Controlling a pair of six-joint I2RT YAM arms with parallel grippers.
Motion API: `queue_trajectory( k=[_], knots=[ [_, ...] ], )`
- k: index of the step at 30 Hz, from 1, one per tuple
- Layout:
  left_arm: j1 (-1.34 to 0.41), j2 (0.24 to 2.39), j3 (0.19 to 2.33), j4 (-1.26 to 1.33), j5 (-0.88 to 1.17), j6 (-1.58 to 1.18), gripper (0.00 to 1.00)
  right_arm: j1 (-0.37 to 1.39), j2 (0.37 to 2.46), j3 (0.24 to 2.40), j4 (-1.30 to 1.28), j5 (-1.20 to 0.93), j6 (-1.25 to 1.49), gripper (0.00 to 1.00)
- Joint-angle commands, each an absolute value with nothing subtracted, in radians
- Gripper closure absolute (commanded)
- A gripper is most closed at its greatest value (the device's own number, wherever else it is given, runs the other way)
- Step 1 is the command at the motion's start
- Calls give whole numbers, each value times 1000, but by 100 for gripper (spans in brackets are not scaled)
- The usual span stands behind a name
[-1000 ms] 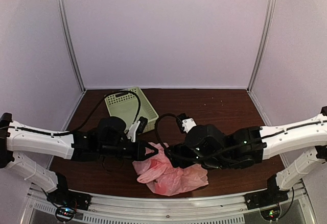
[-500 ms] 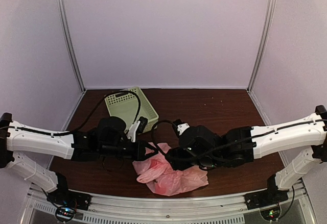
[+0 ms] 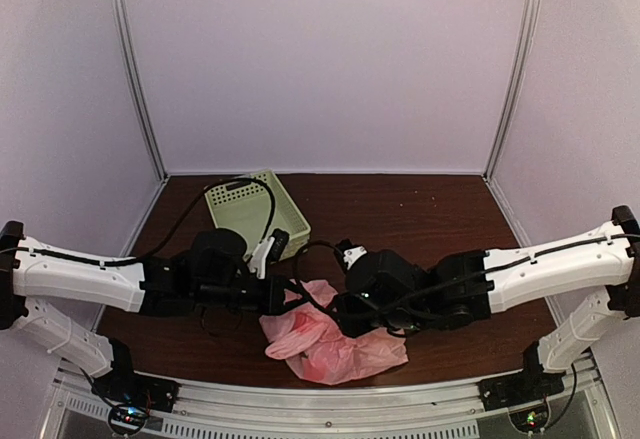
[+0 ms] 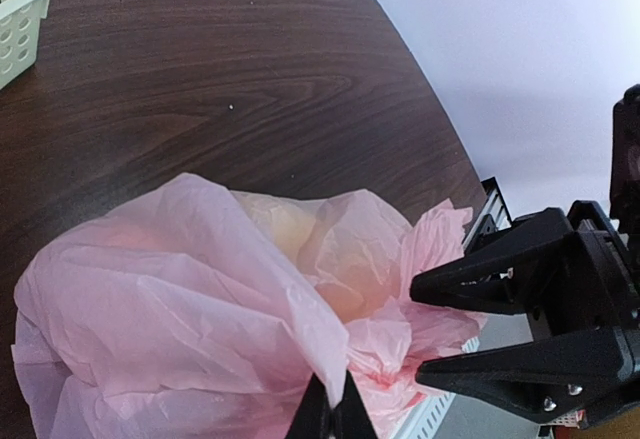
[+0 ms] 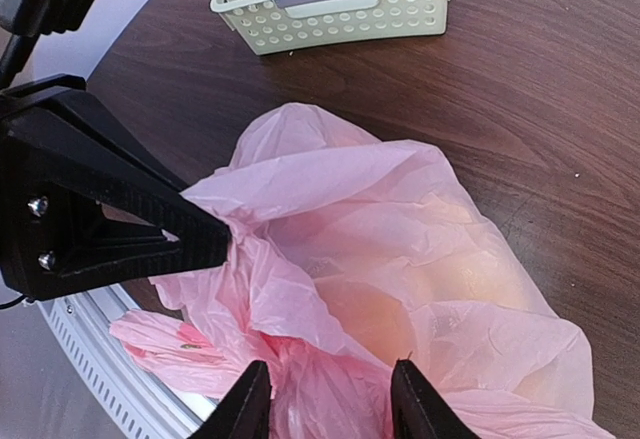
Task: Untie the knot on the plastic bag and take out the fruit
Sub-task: Untie the bag handles from the takeout bag.
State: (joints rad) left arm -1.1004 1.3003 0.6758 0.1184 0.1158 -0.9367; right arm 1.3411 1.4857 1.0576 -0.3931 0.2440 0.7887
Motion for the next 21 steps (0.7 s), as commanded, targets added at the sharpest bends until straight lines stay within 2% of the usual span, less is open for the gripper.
queue_trajectory(
  k=[1, 5, 12, 21],
  knots=[
    [-1095, 1289, 693, 141, 113, -930, 100, 1338, 1512, 1056, -417, 242, 792, 58],
    [-1095, 1283, 690, 137, 108, -931, 100, 1338, 1513, 1055, -418, 244, 795, 68],
    [-1095, 1283, 685, 131, 96, -947, 100, 1338, 1499, 1052, -420, 265, 799, 99],
    [-1095, 1290, 689, 140, 94, -963, 100, 1338, 1468, 1038, -403, 287, 798, 100]
  ],
)
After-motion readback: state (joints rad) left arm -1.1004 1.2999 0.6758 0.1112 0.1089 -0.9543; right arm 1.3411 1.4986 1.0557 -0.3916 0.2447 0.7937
